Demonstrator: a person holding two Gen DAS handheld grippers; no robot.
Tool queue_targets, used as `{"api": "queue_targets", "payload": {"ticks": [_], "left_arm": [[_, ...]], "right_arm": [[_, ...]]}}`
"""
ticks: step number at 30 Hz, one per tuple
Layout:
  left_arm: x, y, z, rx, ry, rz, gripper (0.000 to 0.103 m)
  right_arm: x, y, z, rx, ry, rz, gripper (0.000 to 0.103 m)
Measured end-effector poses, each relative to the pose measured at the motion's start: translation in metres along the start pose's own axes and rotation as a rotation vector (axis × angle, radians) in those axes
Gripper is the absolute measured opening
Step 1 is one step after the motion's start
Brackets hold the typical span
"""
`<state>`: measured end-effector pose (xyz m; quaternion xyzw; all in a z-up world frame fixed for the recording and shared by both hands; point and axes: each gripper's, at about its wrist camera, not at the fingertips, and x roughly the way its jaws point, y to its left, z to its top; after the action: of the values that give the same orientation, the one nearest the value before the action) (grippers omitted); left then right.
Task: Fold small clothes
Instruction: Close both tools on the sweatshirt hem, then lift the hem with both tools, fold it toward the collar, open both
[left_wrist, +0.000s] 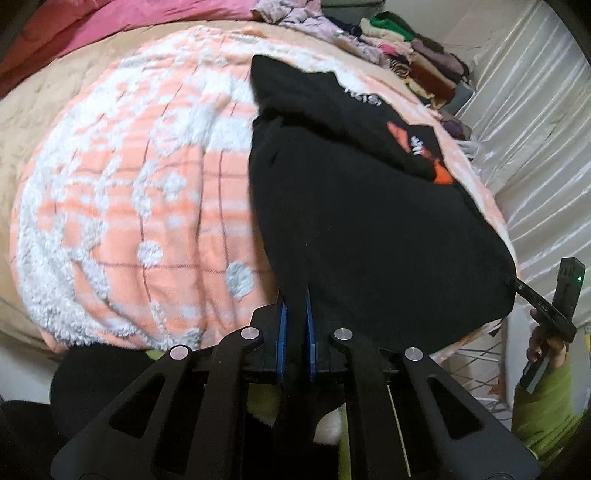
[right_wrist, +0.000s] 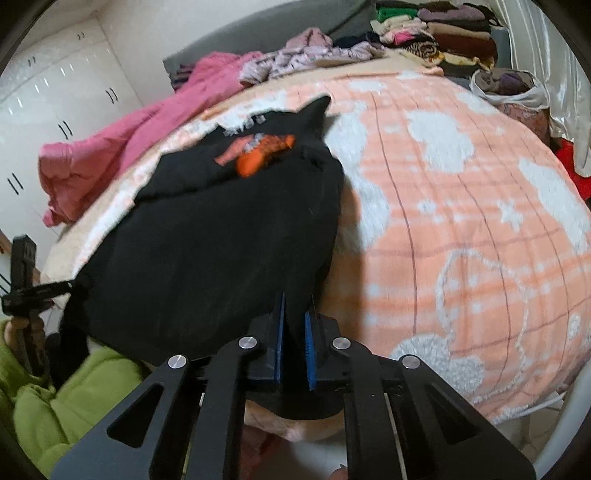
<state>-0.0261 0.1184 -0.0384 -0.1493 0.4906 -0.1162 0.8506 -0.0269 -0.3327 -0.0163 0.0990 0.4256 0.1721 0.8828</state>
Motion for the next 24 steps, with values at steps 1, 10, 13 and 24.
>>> {"api": "queue_targets", "payload": {"ticks": [1, 10, 13, 24], "left_arm": [[-0.003, 0.000, 0.002, 0.000, -0.007, -0.006, 0.003], [-0.032, 0.009, 0.051, -0.043, -0.143, -0.040, 0.003], [-0.035, 0.005, 0.067, -0.028, -0.161, -0.032, 0.003], [-0.024, 0.001, 0.117, -0.064, -0.231, -0.038, 0.003]], "right_arm": [[-0.004, 0.001, 0.004, -0.001, -0.017, 0.009, 0.009], [-0.028, 0.000, 0.049, 0.048, -0.163, 0.087, 0.009], [-0.030, -0.002, 0.065, 0.074, -0.202, 0.098, 0.009], [-0.017, 0.003, 0.112, 0.065, -0.279, 0.078, 0.009]]}}
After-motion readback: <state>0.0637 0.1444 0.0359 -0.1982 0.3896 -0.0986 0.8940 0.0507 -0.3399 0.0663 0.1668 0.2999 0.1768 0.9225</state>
